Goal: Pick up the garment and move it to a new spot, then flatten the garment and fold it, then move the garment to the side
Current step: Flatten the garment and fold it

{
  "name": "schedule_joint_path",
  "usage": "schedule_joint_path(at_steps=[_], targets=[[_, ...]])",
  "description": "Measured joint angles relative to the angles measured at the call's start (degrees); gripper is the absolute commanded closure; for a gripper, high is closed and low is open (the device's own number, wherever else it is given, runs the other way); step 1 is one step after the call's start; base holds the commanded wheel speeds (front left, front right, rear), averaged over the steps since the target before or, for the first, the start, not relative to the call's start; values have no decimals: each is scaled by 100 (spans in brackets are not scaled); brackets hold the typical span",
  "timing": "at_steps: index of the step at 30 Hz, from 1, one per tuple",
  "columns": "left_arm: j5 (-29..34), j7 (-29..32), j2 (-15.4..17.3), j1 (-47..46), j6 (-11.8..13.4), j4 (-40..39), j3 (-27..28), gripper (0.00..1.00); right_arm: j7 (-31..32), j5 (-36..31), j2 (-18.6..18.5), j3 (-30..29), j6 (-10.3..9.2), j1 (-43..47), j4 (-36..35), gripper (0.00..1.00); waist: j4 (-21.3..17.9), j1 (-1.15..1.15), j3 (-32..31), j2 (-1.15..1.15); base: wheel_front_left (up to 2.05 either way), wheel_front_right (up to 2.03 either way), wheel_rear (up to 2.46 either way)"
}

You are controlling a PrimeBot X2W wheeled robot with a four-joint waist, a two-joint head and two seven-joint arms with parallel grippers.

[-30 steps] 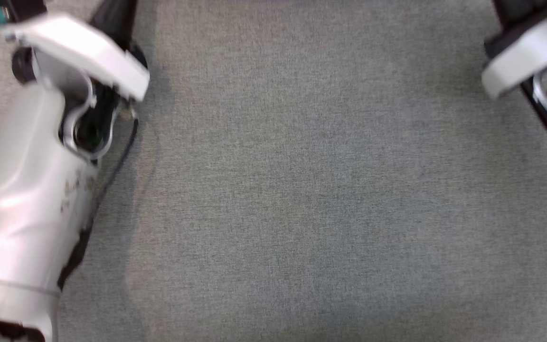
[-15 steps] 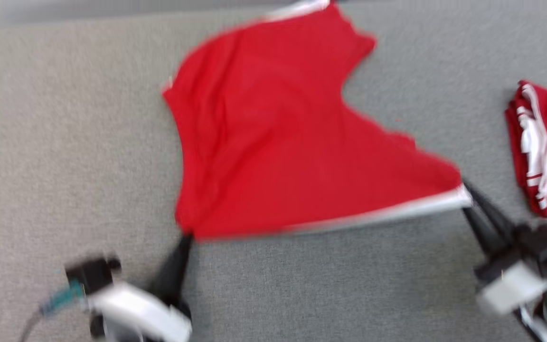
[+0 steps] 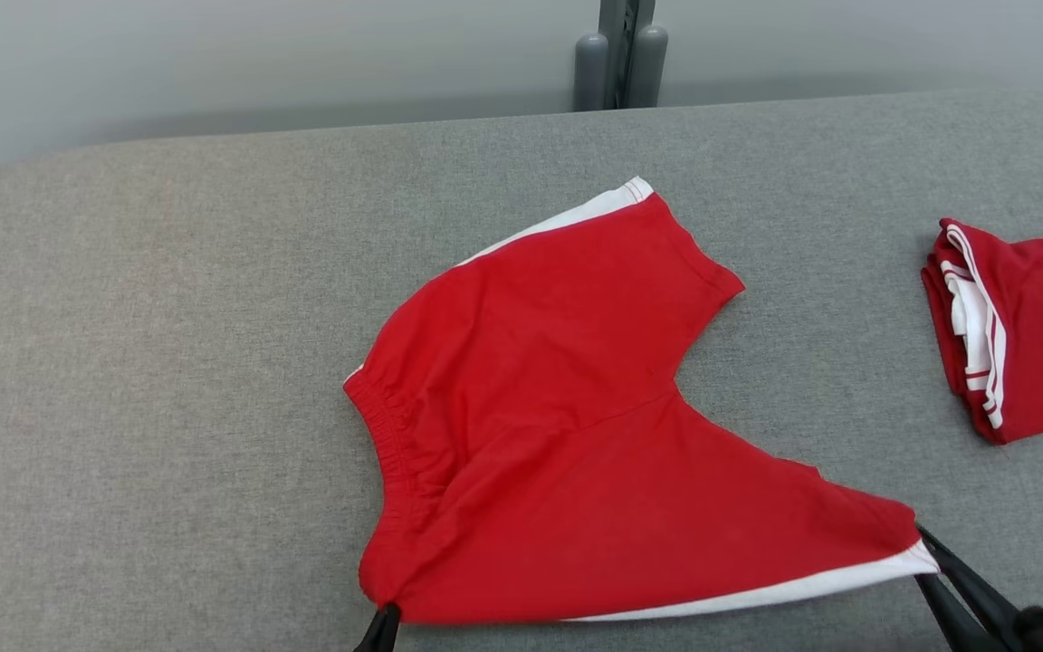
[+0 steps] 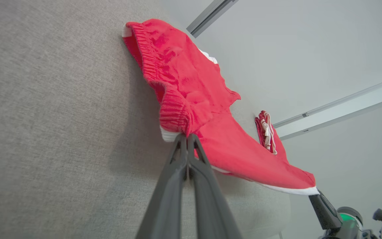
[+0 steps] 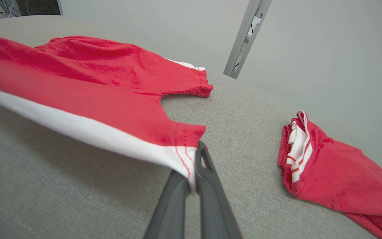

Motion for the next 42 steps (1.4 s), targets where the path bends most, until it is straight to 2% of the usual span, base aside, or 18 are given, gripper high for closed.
schedule_joint_path(at_steps=[3,8,15,22,33,42], targets=[[81,171,81,-258,24,-110,-29,100,304,198,-15,143,-1,-449,-78,100,11,0,113,0,0,0,0],[170,705,79,-1555,76,-79,25,100,792,514,-271,531,-1,-1951,43,100,81,0,512,0,0,0,0],[149,1136,-130,-3354,147,775,311,100,1295,1016,-691,1401,-1,-4144,1033,100,326,0,1129,0,0,0,0],[158,1400,-330,-4500,5,1933,259,100,1383,1494,-837,2075,-1,-5703,2026,100,672,0,1558,0,0,0,0],[203,1400,-743,-5383,-120,3062,119,100,1405,1828,-850,3019,-1,-7044,3200,100,895,0,1793,0,0,0,0],[347,1389,-924,-5695,-171,3556,-63,100,1171,2000,-563,3523,-1,-7673,4147,100,1025,0,1901,0,0,0,0]])
